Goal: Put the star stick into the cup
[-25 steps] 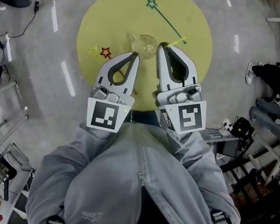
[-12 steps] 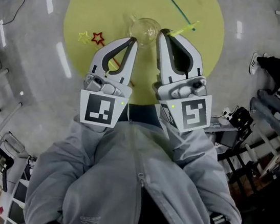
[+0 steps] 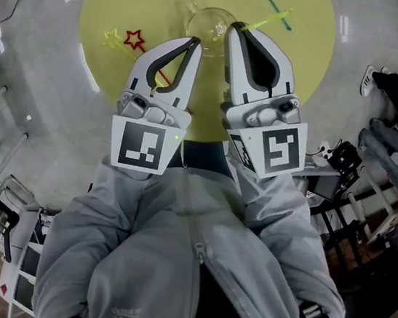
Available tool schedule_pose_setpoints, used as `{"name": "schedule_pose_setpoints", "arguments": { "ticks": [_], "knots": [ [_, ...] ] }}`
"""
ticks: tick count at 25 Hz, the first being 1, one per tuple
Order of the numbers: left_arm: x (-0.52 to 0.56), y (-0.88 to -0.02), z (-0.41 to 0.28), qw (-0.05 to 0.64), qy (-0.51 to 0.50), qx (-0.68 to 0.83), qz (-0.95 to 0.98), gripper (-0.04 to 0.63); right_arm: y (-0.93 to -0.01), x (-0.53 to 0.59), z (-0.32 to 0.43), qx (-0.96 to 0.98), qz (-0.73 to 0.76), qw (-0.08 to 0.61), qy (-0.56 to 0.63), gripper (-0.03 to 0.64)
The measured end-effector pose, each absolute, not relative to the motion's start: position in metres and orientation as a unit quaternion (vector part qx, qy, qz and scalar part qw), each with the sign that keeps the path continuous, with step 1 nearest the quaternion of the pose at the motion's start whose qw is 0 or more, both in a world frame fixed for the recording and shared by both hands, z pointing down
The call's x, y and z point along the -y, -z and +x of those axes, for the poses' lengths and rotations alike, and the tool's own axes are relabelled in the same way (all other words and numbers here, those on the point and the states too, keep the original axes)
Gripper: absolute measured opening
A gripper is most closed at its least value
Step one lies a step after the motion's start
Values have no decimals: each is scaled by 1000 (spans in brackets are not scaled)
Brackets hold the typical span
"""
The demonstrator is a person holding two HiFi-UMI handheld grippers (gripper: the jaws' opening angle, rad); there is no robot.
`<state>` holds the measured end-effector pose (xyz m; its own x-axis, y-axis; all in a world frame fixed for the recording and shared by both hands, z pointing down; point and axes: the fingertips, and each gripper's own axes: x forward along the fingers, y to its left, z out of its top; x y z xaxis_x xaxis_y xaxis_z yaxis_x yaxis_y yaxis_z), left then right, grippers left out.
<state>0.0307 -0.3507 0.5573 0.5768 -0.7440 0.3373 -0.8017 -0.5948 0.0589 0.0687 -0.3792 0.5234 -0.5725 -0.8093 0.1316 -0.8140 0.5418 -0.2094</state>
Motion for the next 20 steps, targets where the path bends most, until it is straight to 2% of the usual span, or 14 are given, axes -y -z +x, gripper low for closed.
{"name": "schedule_pose_setpoints", "arguments": {
  "ticks": [20],
  "knots": [
    [340,-572,37,107,-148,426,886,17,-562,379,61,872,454,43,-175,35]
  ]
}}
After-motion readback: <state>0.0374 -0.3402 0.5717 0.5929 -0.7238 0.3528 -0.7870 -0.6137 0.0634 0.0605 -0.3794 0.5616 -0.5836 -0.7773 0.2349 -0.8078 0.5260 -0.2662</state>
